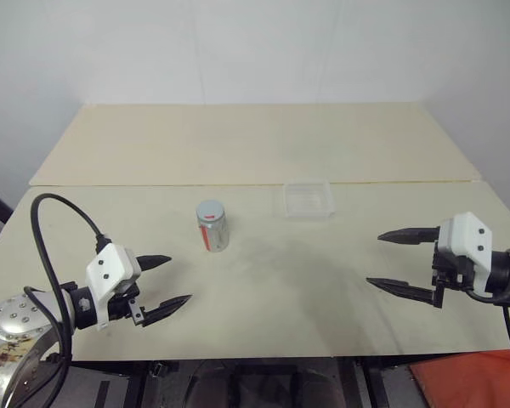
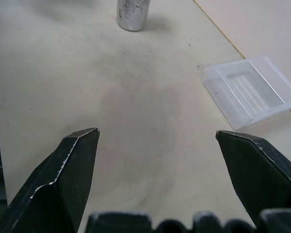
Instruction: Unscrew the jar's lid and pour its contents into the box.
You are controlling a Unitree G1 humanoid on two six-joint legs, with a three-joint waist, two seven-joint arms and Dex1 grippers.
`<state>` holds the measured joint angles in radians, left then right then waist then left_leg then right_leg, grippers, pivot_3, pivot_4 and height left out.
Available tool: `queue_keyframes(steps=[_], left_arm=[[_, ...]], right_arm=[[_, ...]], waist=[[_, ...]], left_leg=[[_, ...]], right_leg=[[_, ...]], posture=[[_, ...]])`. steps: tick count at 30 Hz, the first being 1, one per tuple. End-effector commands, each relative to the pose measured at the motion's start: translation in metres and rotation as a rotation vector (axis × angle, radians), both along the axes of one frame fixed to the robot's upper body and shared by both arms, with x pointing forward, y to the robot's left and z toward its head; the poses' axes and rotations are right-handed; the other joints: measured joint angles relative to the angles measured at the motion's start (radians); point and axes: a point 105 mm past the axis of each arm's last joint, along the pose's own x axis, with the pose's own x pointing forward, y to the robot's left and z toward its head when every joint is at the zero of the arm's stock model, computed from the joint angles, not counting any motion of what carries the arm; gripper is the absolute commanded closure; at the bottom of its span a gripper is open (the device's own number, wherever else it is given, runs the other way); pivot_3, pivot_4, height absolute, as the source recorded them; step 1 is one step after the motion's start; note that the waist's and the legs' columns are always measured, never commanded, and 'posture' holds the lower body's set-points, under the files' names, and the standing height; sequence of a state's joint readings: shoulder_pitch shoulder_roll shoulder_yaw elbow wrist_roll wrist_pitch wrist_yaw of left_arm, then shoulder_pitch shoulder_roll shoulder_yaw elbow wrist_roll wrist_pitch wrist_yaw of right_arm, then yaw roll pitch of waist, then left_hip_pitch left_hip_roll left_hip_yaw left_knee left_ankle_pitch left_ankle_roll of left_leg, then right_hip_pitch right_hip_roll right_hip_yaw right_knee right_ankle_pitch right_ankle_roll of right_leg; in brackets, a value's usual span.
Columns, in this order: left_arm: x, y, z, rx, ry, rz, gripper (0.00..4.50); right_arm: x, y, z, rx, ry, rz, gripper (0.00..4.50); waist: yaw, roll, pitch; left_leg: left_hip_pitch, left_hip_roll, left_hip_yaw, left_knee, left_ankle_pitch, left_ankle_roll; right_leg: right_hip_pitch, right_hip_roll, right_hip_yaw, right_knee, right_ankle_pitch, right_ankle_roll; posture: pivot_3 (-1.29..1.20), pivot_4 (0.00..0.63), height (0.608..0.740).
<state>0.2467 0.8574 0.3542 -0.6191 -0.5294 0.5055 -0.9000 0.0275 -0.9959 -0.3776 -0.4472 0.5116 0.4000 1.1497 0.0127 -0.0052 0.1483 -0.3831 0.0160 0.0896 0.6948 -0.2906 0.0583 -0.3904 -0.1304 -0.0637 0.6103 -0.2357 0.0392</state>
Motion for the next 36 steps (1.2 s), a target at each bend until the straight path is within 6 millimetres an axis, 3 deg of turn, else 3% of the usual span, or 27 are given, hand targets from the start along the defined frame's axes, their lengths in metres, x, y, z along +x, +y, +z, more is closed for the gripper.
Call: queue_keyframes(steps=[1,7,13,19,26,36], left_arm=[[0.002,0.003,0.011,0.013,-0.057,0.014,0.0],[0.007,0.008,0.014,-0.06,-0.096,0.065,0.0],[0.021,0.012,0.003,-0.142,-0.187,0.176,0.0],[0.032,-0.008,-0.017,-0.2,-0.282,0.23,0.0],[0.057,-0.029,-0.017,-0.241,-0.411,0.337,0.0],[0.072,-0.046,-0.022,-0.27,-0.43,0.372,0.0]], right_arm=[[-0.001,0.001,0.009,-0.011,-0.051,0.015,0.02],[-0.001,0.002,0.007,-0.013,-0.05,0.009,0.02],[0.004,0.01,0.006,0.013,-0.059,0.005,0.02],[0.008,0.024,0.003,0.054,-0.066,0.02,0.02],[0.009,0.03,0.001,0.064,-0.075,0.018,0.02],[0.009,0.028,0.001,0.06,-0.099,-0.018,0.02]], waist=[[0.0,0.0,0.0],[0.0,0.0,0.0],[0.0,0.0,0.0],[0.001,0.0,0.0],[0.008,0.0,0.0],[0.004,0.0,0.0]], left_leg=[[0.0,0.0,0.0,0.0,0.0,0.0],[0.0,0.0,0.0,0.0,0.0,0.0],[0.0,0.0,0.0,0.0,0.0,0.0],[0.0,0.0,0.0,0.0,0.0,0.0],[0.0,0.0,0.0,0.0,-0.002,0.003],[0.0,0.0,0.0,0.0,-0.003,0.006]], right_leg=[[0.0,0.0,0.0,0.0,0.0,0.0],[0.0,0.0,0.0,0.0,0.0,0.0],[0.0,0.0,0.0,0.0,0.0,0.0],[0.0,0.0,0.0,0.0,0.0,0.0],[0.001,-0.001,-0.001,0.0,0.001,0.0],[0.001,-0.001,-0.001,0.0,0.001,0.0]], posture=[[0.0,0.15,0.74],[0.0,0.15,0.74],[0.0,0.15,0.74],[0.0,0.15,0.74],[0.0,0.15,0.74],[0.0,0.15,0.74]])
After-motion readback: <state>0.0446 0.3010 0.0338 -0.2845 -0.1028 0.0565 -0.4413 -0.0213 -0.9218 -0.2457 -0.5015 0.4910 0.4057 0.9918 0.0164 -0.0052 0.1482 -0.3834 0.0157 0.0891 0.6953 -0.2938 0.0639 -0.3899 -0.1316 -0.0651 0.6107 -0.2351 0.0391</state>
